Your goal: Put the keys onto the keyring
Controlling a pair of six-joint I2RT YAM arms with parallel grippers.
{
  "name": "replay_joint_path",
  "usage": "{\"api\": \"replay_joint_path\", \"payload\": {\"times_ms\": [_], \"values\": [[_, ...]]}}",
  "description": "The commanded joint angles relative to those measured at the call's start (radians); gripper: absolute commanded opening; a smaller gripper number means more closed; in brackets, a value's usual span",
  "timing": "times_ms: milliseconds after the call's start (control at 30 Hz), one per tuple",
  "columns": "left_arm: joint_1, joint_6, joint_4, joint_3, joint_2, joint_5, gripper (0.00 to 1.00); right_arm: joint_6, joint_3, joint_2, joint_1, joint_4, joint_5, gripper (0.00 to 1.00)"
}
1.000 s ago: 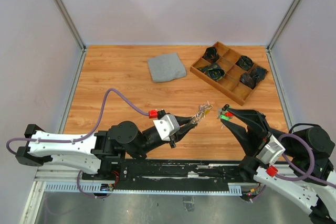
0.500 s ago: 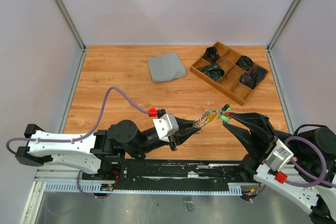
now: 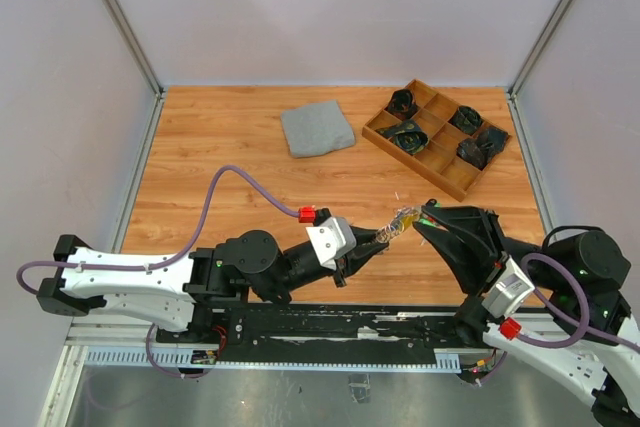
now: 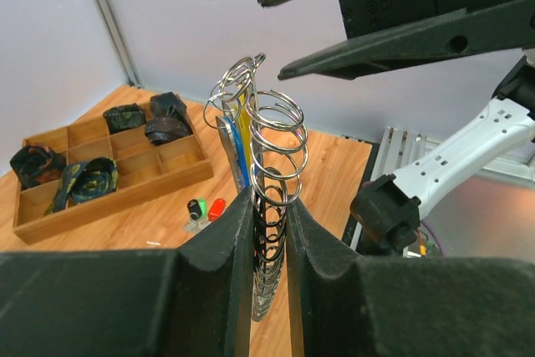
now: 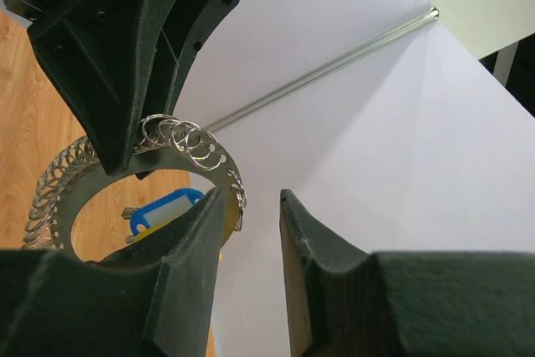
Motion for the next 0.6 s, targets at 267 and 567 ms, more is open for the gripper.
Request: {"api": "replay_joint_path", "payload": {"times_ms": [267, 567], "values": [[-0.006, -0.003, 0.031, 0.065, 0.021, -0.067, 0.01, -0.192, 0.015, 0.036, -0.012, -0.094, -0.015, 0.33], [-0.006, -0.005, 0.009, 0.093, 0.054, -0.077, 0.01, -0.208, 0.013, 0.041, -0.011, -0.060, -0.032, 0.32]]}}
